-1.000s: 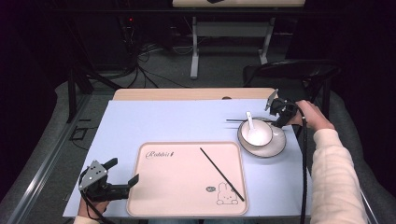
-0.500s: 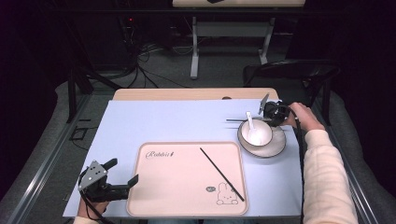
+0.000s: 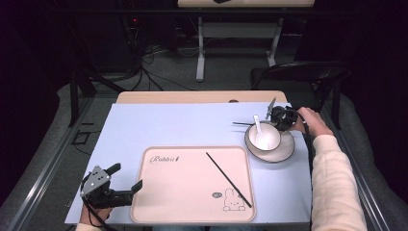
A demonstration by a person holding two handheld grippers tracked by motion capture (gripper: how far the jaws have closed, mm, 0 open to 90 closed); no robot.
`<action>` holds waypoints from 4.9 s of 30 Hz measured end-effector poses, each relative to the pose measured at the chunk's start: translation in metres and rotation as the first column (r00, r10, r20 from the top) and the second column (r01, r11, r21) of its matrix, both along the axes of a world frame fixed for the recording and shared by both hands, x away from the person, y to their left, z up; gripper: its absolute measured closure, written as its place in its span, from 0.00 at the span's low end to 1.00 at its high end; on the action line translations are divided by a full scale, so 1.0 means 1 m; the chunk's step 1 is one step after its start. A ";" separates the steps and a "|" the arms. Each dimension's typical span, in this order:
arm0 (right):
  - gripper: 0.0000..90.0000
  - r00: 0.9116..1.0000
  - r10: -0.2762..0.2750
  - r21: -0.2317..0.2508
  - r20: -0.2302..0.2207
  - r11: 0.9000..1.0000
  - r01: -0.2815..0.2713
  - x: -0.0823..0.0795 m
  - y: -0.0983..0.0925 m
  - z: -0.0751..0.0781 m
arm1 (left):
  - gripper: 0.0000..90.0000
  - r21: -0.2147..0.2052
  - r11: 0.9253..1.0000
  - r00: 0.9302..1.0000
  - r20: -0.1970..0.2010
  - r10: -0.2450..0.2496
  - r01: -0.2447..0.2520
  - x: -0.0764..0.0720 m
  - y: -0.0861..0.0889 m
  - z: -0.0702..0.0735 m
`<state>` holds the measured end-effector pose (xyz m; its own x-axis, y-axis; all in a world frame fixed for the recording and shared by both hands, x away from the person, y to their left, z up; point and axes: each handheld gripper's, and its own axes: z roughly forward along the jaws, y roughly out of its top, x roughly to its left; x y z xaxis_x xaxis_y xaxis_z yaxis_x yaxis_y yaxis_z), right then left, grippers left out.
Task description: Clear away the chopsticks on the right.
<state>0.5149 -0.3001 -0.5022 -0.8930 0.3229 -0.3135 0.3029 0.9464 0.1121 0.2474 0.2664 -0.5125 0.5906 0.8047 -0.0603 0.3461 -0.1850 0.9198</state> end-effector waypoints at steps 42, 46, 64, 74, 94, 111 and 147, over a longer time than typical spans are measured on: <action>0.94 0.941 -0.325 0.151 0.095 0.939 0.309 -0.054 -0.007 0.091 | 0.00 0.004 1.000 1.000 0.008 -0.004 0.004 0.001 -0.002 0.001; 0.94 0.937 -0.336 0.183 0.093 0.931 0.315 -0.070 0.008 0.101 | 0.00 0.007 1.000 1.000 0.004 -0.012 0.012 0.002 -0.004 0.001; 0.94 0.899 -0.434 0.318 -0.063 0.845 0.430 -0.138 0.067 0.103 | 0.00 0.014 1.000 1.000 0.010 -0.020 0.020 0.002 -0.007 0.002; 0.94 0.886 -0.418 0.329 -0.202 0.823 0.463 -0.151 0.096 0.065 | 0.00 0.013 1.000 1.000 0.015 -0.016 0.016 0.002 -0.005 0.002; 0.94 0.838 -0.416 0.361 -0.354 0.765 0.533 -0.161 0.141 -0.008 | 0.00 0.013 1.000 1.000 0.014 -0.016 0.016 0.002 -0.005 0.002; 0.91 0.846 -0.449 0.307 -0.286 0.794 0.525 -0.179 0.145 -0.025 | 0.00 0.009 1.000 1.000 0.014 -0.017 0.017 0.002 -0.005 0.002; 0.01 0.911 -0.406 0.605 0.072 0.744 0.284 -0.259 0.050 0.029 | 0.00 0.016 1.000 1.000 0.014 -0.014 0.014 0.002 -0.006 0.002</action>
